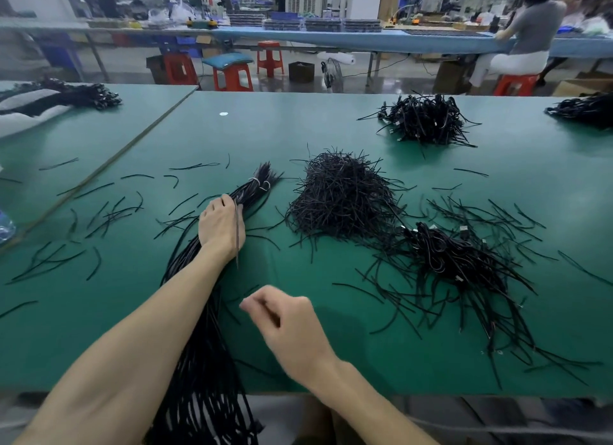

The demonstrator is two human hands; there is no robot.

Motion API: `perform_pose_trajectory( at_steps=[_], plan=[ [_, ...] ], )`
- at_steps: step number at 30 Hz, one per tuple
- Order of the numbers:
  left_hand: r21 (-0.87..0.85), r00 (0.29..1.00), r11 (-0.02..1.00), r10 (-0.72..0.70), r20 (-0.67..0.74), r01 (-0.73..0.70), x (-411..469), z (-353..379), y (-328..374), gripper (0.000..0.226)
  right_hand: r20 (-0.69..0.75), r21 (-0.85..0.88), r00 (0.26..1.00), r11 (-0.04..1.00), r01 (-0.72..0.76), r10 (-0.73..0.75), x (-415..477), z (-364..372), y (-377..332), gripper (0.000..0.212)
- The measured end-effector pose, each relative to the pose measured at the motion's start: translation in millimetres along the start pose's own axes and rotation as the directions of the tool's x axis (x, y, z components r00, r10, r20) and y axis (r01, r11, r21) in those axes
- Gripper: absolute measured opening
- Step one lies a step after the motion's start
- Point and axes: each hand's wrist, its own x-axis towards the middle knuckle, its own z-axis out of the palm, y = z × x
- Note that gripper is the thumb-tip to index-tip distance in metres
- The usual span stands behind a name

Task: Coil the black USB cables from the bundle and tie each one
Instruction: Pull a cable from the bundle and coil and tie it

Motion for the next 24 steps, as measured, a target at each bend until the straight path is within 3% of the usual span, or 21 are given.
perform_pose_trajectory(
  at_steps=[5,14,19,24],
  plan=[
    [-0.024,0.999,0.999,-0.037,0.014,0.038,8.7,0.0,-0.4,0.043,-0.294,0.247,0.933,0.960,-0.135,0.207,23.2,-37.5,2.6,0.019],
    [0.001,0.999,0.999,-0.037,-0.015,0.037,16.3,5.9,-6.1,0.044,-0.653,0.329,0.688,0.937,-0.119,0.317,65.9,-127.1,27.8,0.024],
    [-0.069,0.999,0.997,-0.024,-0.043,0.021,9.2,1.8,-4.4,0.040,-0.652,0.214,0.699,0.956,-0.202,0.293,60.4,-128.2,46.0,0.025],
    [-0.181,0.983,0.969,0.151,-0.105,-0.168,-15.7,-6.9,5.6,0.046,-0.602,0.149,0.738,0.950,-0.273,0.306,45.4,-108.8,60.0,0.023]
  ],
)
